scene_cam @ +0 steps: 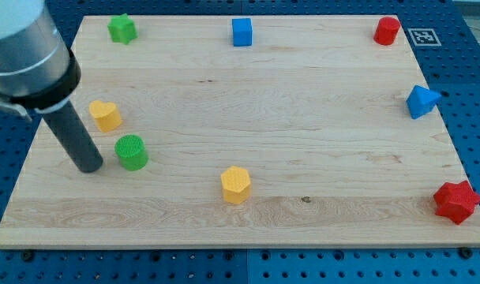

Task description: Move the green circle close to the yellow hexagon

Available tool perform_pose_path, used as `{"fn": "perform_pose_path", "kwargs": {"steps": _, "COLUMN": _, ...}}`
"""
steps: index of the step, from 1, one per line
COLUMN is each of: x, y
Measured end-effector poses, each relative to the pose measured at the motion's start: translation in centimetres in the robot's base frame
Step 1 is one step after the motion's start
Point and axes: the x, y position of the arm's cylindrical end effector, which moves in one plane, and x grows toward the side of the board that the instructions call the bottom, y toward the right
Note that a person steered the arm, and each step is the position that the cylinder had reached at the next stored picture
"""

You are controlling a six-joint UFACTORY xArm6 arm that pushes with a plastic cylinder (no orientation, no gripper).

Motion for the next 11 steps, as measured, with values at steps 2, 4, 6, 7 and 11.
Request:
{"fn": "perform_pose_path", "kwargs": {"steps": 2, "x": -3.9, "y": 4.6}}
{"fn": "perform_pose_path", "kwargs": {"steps": 4, "x": 0.2, "y": -1.1}}
{"fn": "perform_pose_path", "kwargs": {"steps": 6, "x": 0.8, "y": 3.4}}
{"fn": "perform_pose_path", "kwargs": {"steps": 7, "x": 0.8, "y": 4.6}}
{"fn": "perform_pose_path", "kwargs": {"steps": 11, "x": 2.4, "y": 9.3}}
